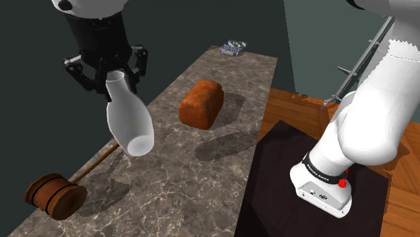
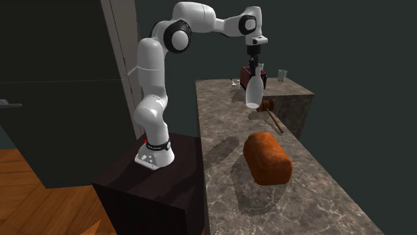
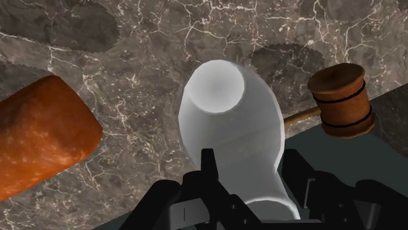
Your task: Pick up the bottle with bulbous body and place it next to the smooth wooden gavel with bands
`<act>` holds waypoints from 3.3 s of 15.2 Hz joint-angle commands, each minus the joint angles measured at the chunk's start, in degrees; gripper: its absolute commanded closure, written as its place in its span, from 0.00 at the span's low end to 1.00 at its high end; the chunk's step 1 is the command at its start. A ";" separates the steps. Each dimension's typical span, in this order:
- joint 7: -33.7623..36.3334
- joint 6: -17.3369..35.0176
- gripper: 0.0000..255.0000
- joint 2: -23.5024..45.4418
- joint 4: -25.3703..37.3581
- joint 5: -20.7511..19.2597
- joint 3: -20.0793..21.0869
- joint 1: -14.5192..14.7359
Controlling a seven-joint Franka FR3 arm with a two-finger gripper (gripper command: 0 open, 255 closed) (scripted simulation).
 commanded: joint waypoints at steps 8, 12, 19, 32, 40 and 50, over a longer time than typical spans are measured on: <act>0.73 6.94 1.00 -0.17 -7.04 -0.20 -0.23 -0.39; 1.20 9.90 1.00 0.11 -9.81 -0.56 -0.33 -0.45; 2.31 14.91 1.00 1.15 -14.07 -1.64 -0.55 -0.40; 3.71 19.51 1.00 2.76 -17.47 -3.21 -0.88 -0.19; 3.19 17.92 0.00 1.82 -16.61 -2.42 -0.67 -0.29; 1.98 13.32 0.00 -0.42 -13.74 -0.56 -0.23 -0.46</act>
